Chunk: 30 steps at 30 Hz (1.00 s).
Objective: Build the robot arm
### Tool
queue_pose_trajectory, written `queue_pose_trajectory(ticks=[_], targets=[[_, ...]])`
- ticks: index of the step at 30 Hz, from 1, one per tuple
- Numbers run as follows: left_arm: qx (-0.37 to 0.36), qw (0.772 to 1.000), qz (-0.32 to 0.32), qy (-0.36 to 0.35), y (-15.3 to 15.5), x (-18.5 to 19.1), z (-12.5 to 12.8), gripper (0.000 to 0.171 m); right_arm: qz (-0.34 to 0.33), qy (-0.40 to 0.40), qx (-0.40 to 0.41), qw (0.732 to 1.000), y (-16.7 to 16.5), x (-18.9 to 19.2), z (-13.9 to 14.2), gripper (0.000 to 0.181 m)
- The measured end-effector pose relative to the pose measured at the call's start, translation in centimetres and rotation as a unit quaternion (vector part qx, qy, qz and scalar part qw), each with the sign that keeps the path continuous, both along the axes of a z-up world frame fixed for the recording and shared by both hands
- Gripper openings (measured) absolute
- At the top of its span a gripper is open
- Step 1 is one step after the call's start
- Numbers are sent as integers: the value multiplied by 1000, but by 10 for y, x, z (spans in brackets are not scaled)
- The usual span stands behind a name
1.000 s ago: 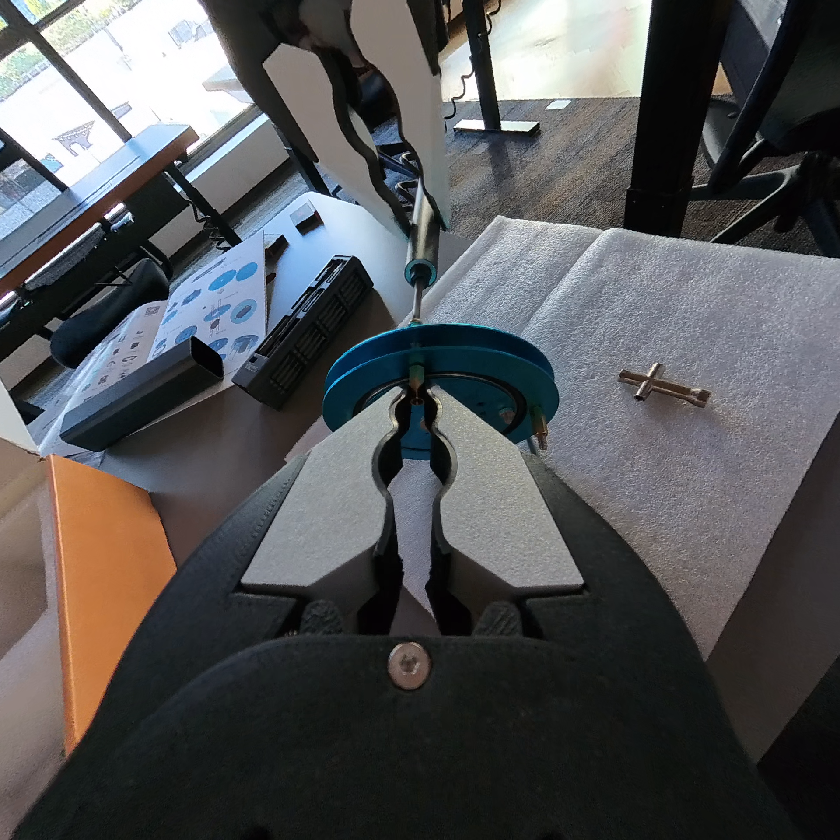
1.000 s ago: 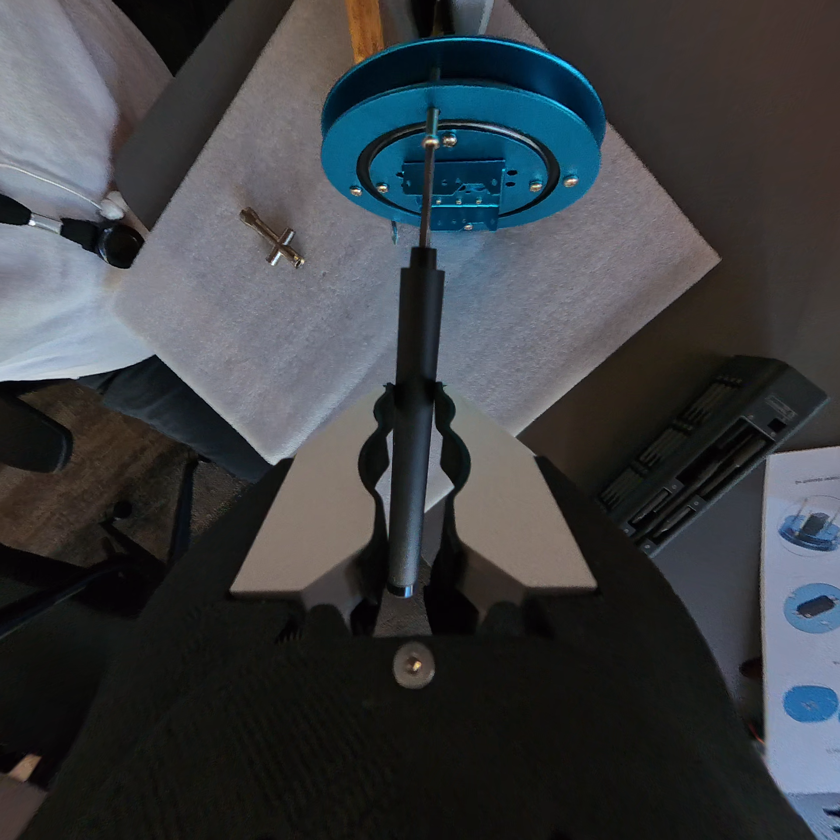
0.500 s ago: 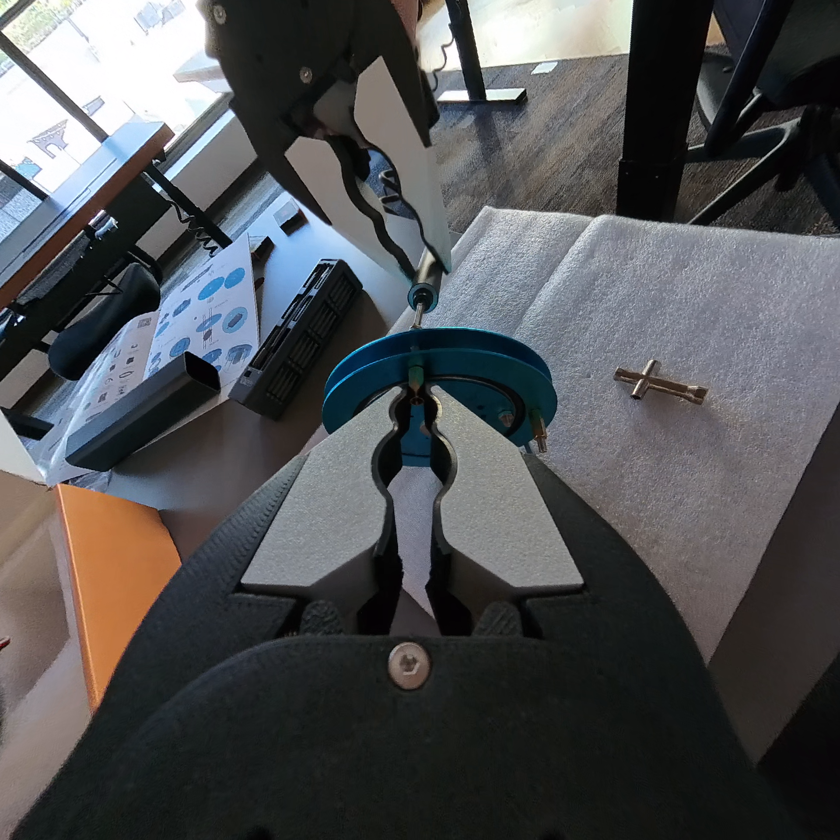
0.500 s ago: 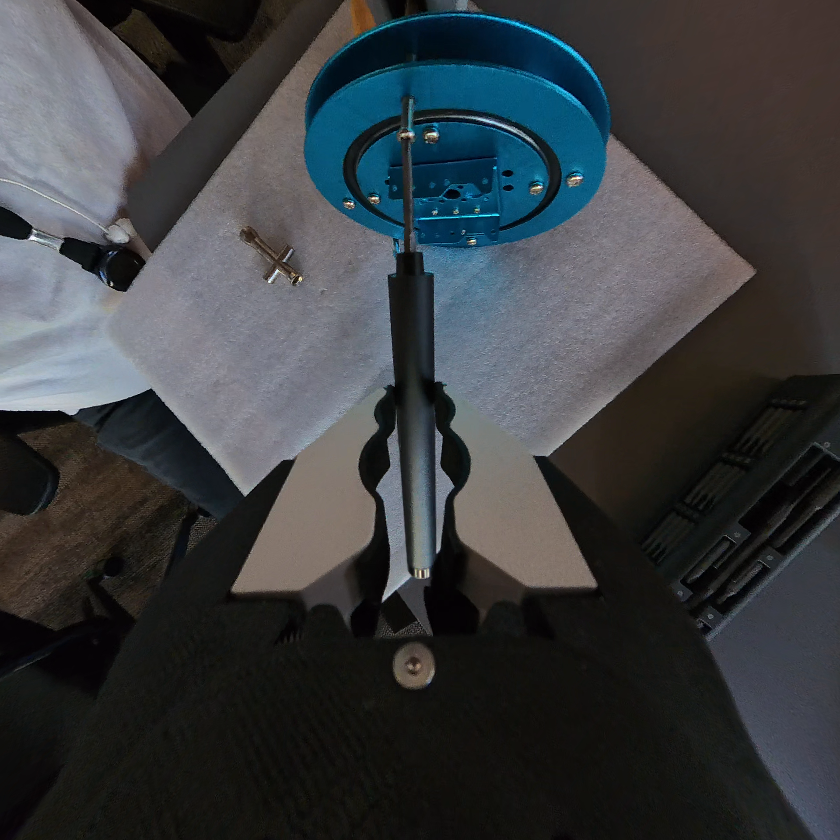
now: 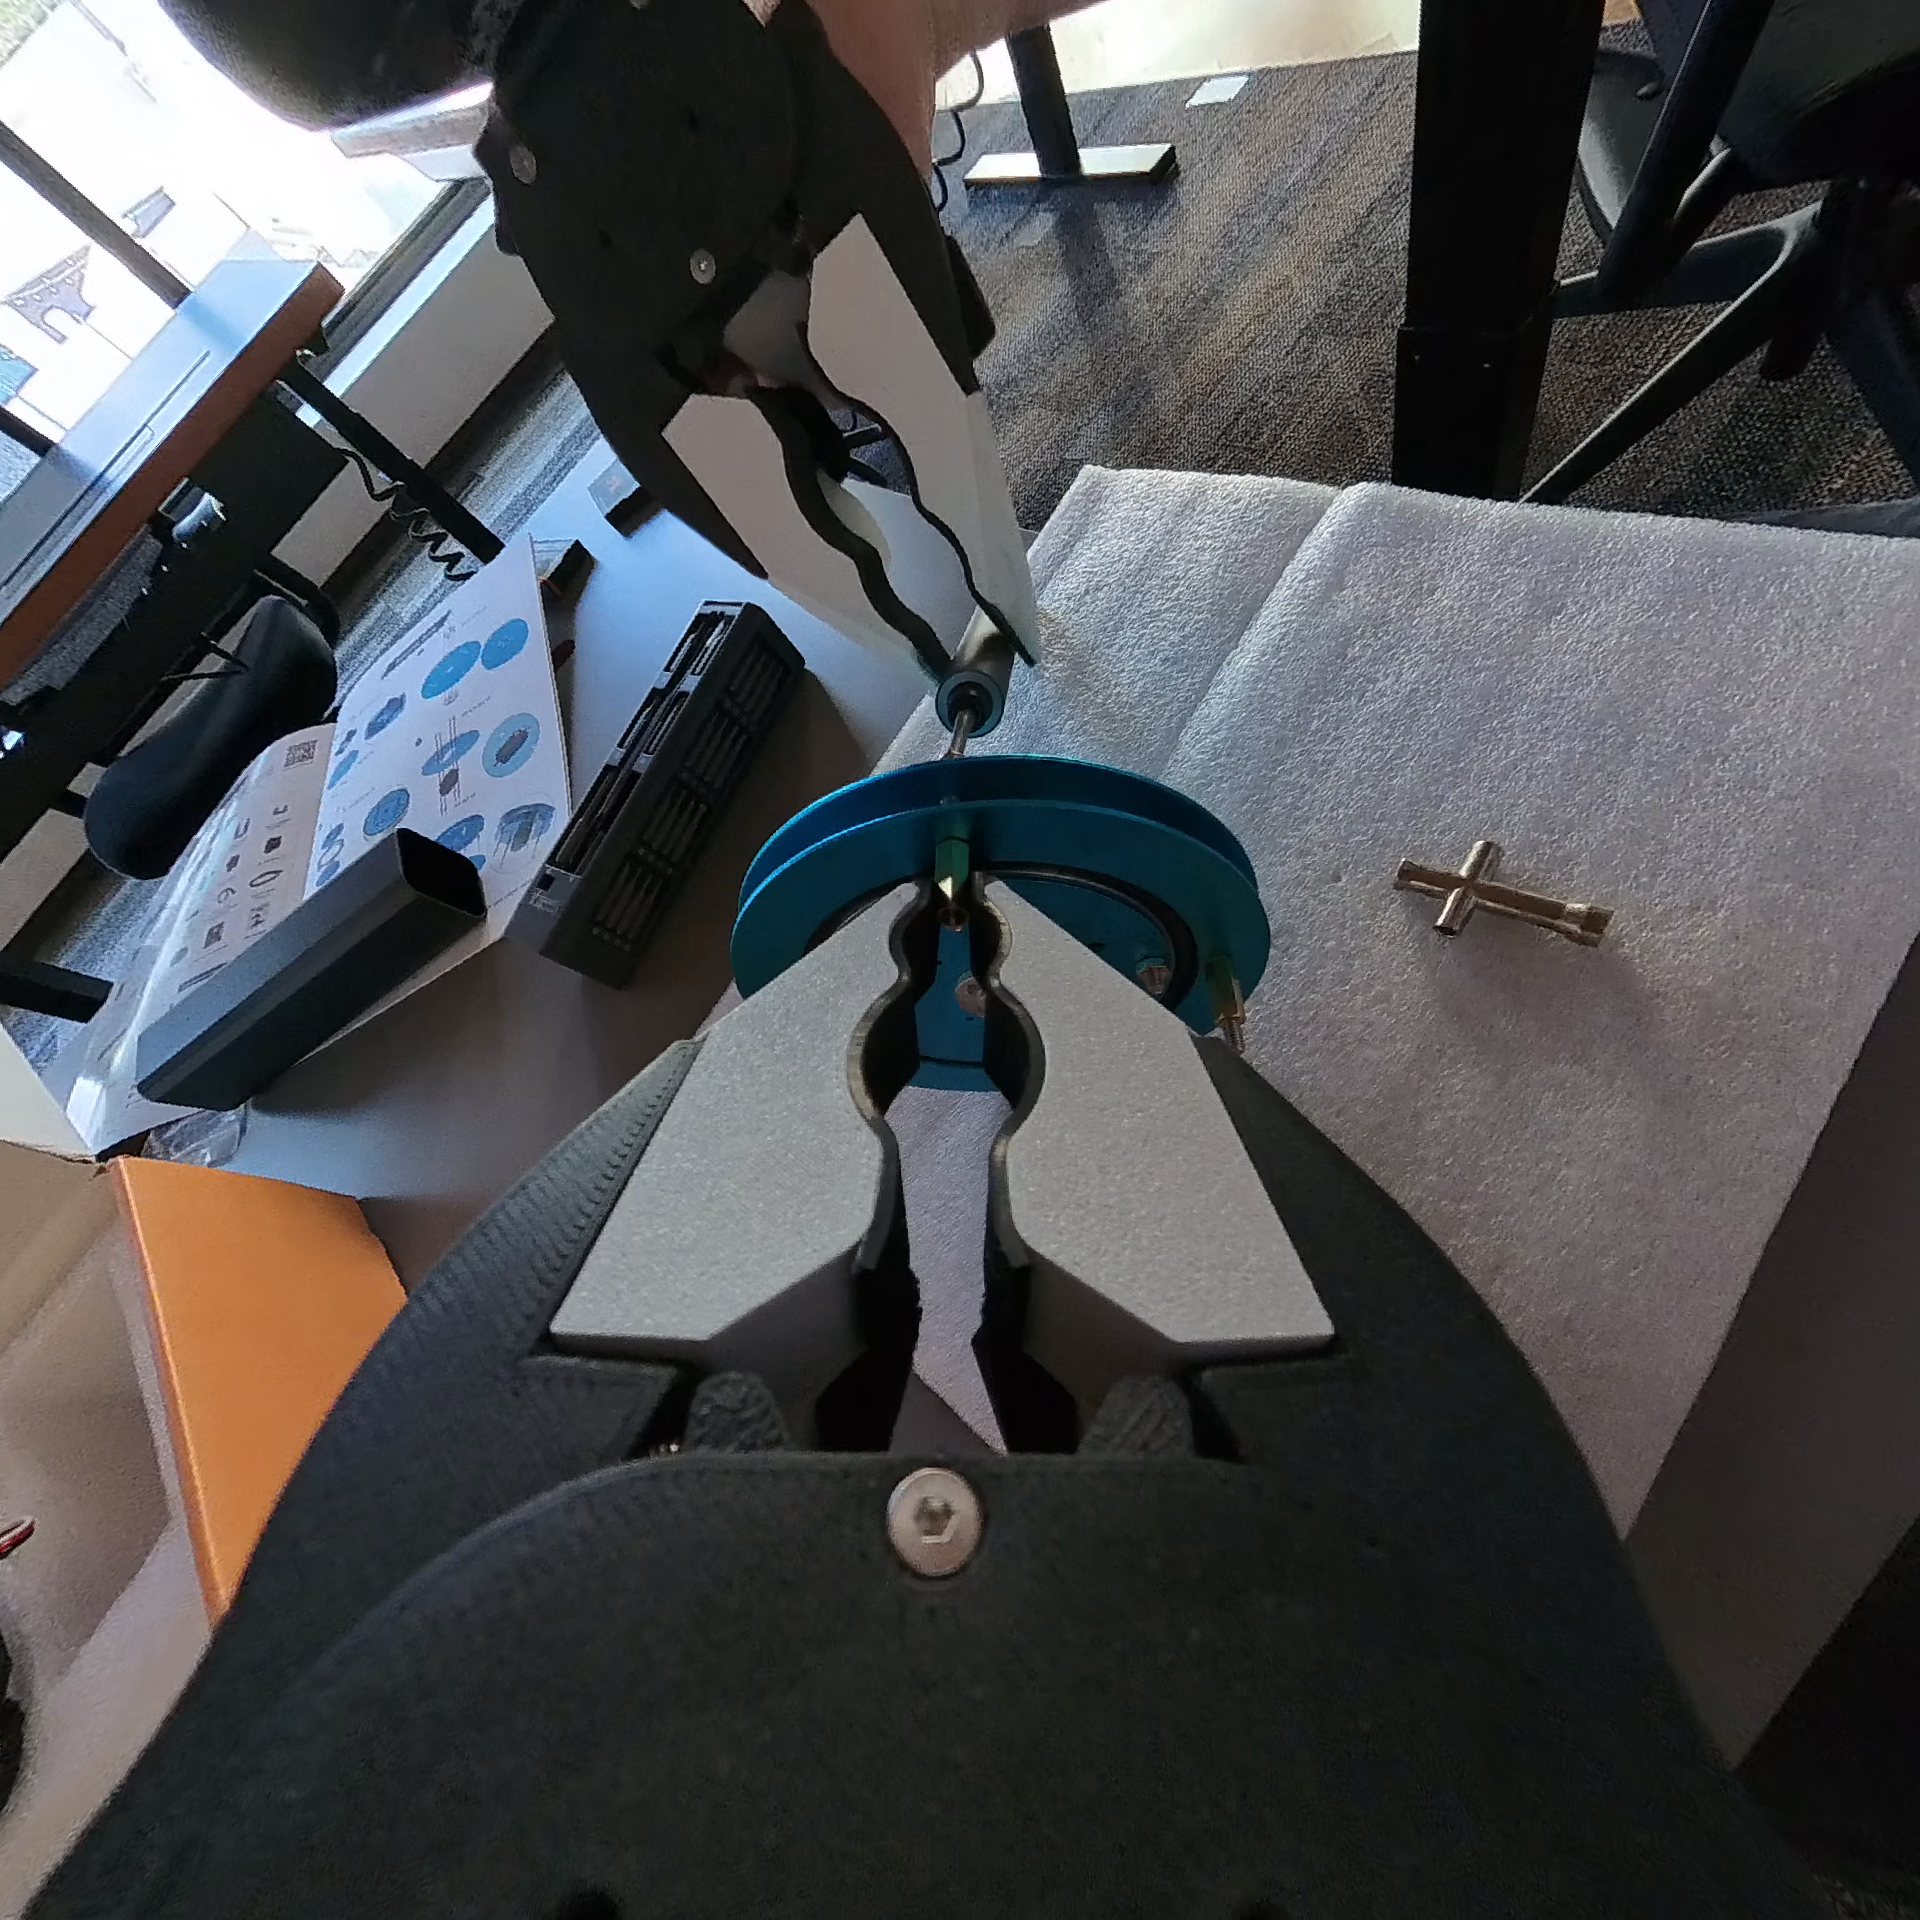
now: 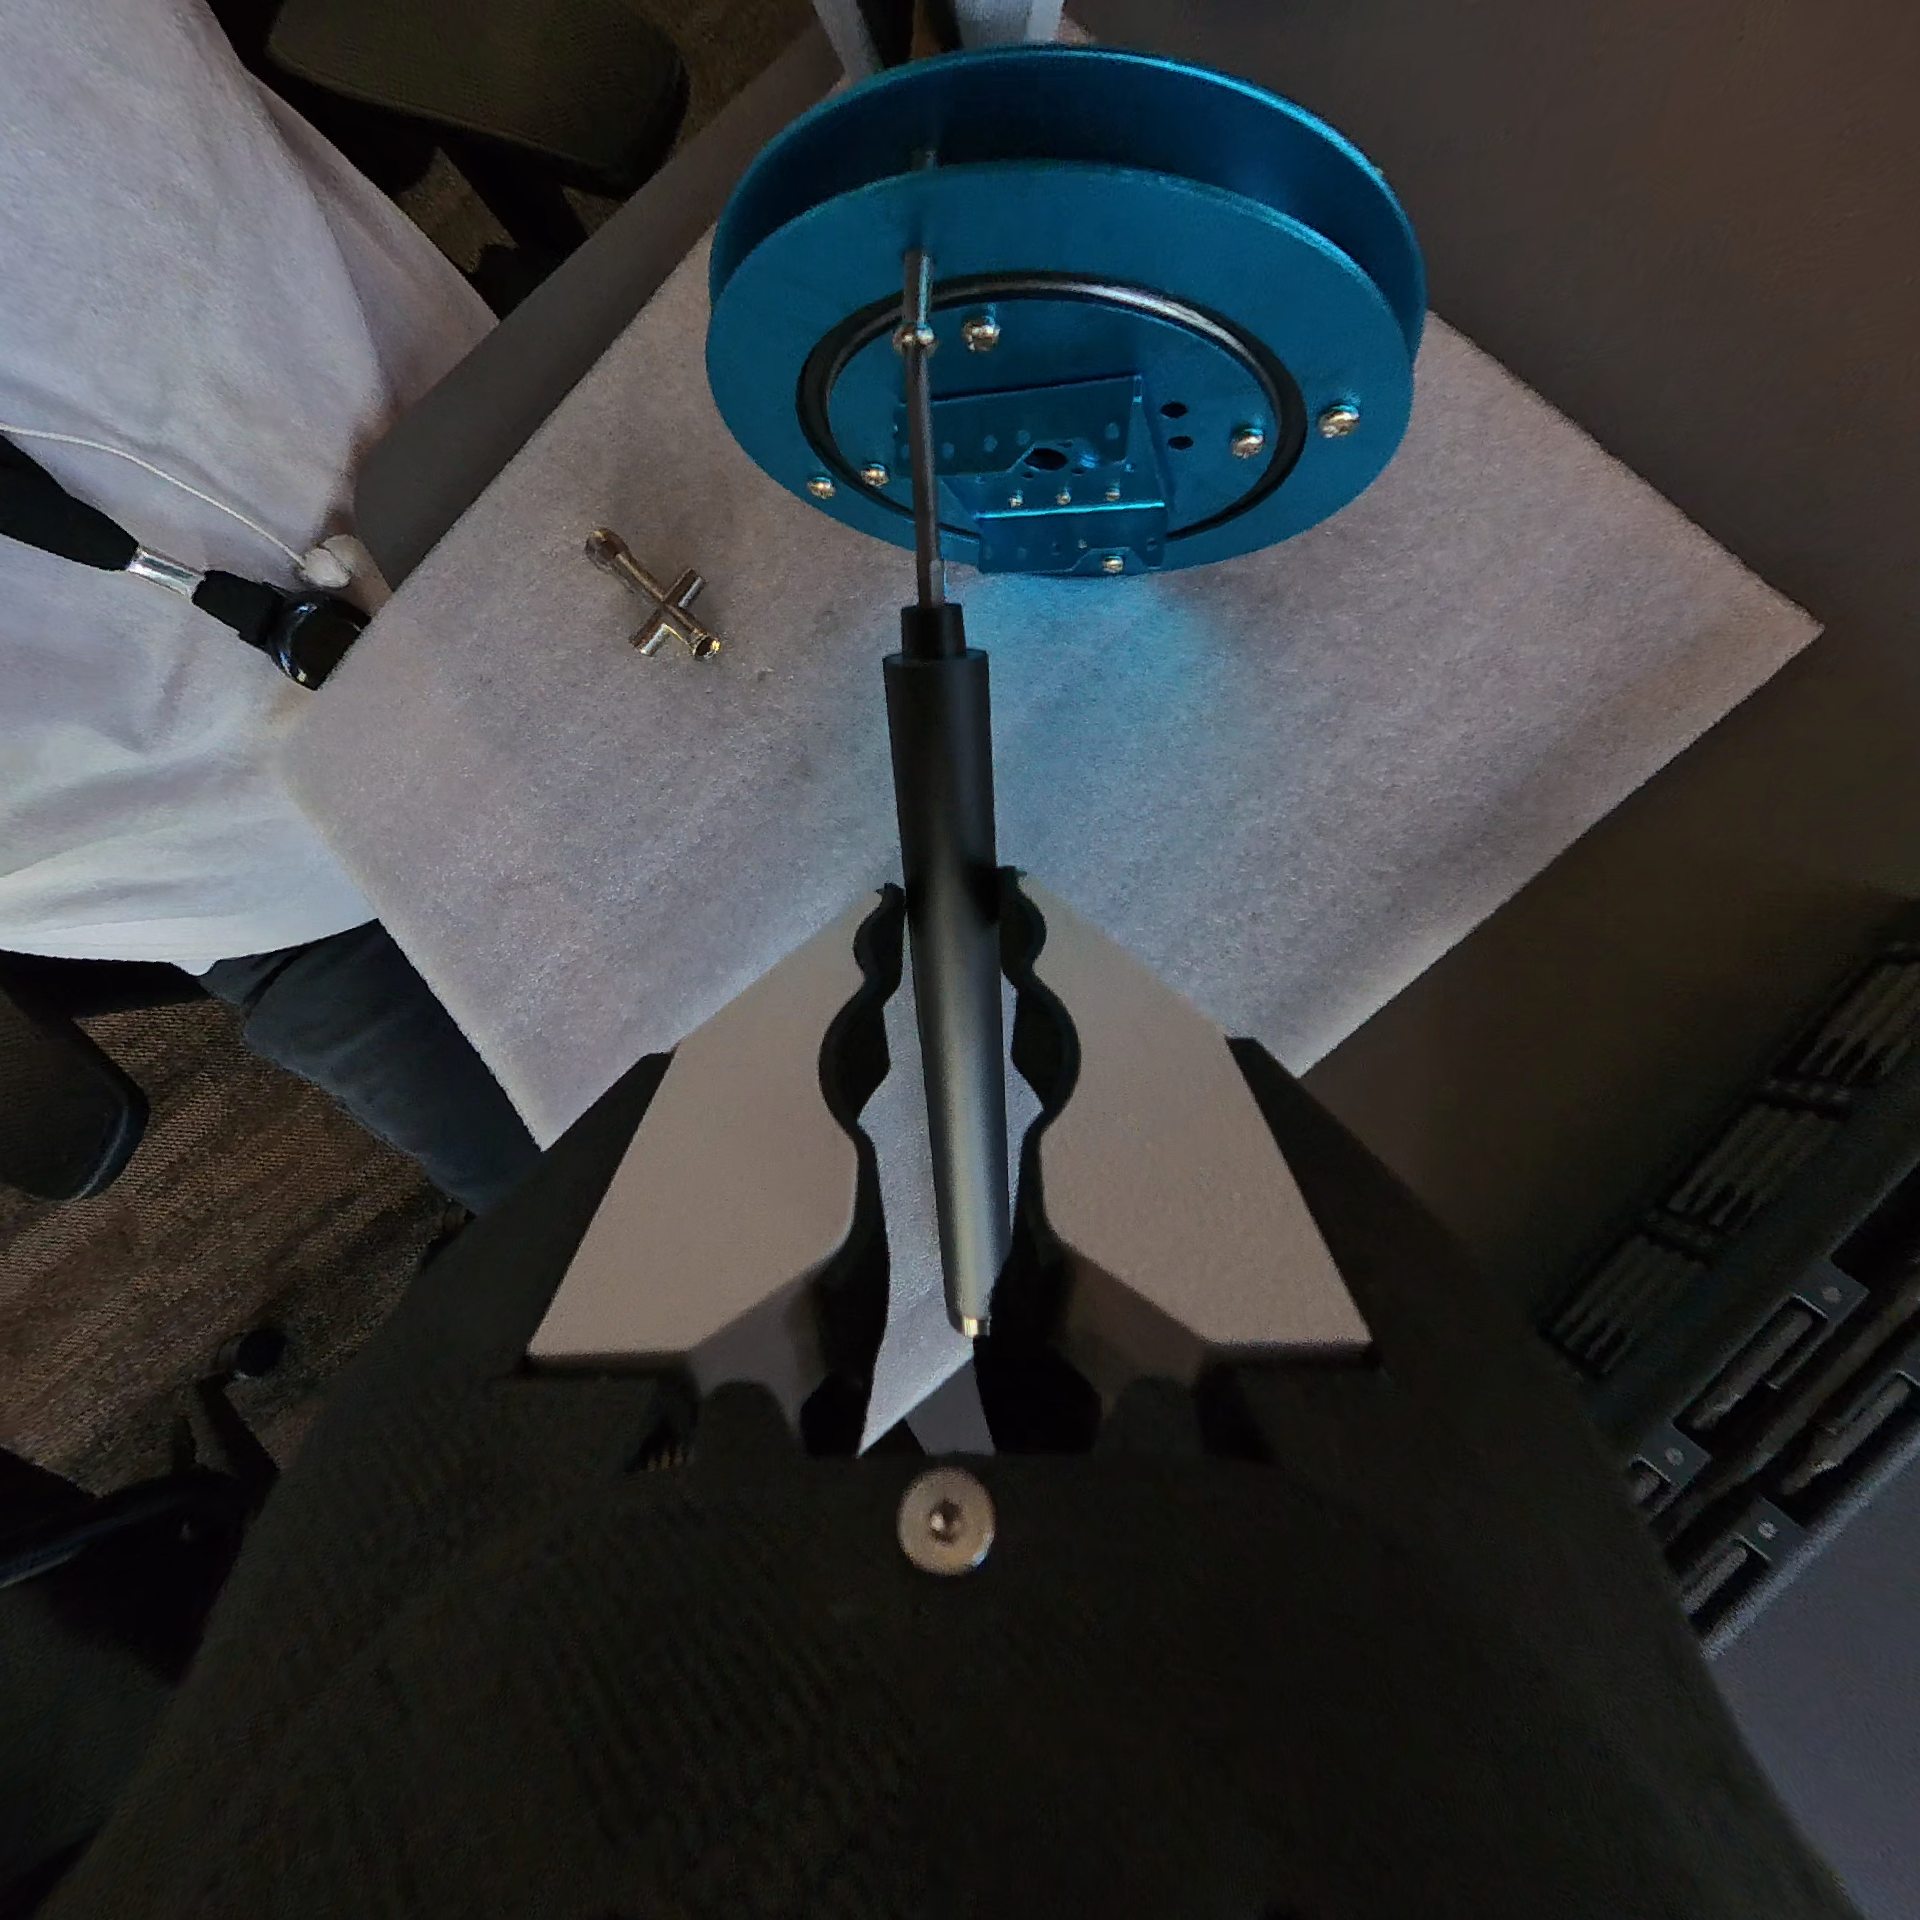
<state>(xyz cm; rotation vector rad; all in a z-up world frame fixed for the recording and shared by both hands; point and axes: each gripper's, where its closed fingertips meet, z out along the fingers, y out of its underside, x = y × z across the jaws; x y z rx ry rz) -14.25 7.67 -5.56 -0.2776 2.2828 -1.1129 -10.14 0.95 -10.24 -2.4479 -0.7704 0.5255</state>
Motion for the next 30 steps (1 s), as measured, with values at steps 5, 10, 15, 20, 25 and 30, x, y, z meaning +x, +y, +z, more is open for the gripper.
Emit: queue_pose_trajectory(ticks=[5, 10, 15, 20, 25, 30], targets=[[1, 1000, 1, 1, -1, 1, 0, 4, 3, -6, -3, 1000, -3, 2, -7, 23], [1, 1000, 0, 1, -1, 2, 0, 4, -9, 11, 10, 1000, -5, 5, -5, 24], [-1, 1000, 1, 1, -2, 2, 0, 4, -13, 10, 17, 1000, -4, 6, -4, 24], [-2, 1000, 0, 1, -2, 2, 0, 4, -19, 27, 6, 999, -4, 4, -7, 21], [-3, 1000, 0, 0, -2, 2, 0, 4, -16, -8, 25, 1000, -4, 4, -12, 18], [-4, 1000, -2, 1, -3, 2, 0, 4, -21, -5, 22, 1000, -5, 3, -12, 16]])
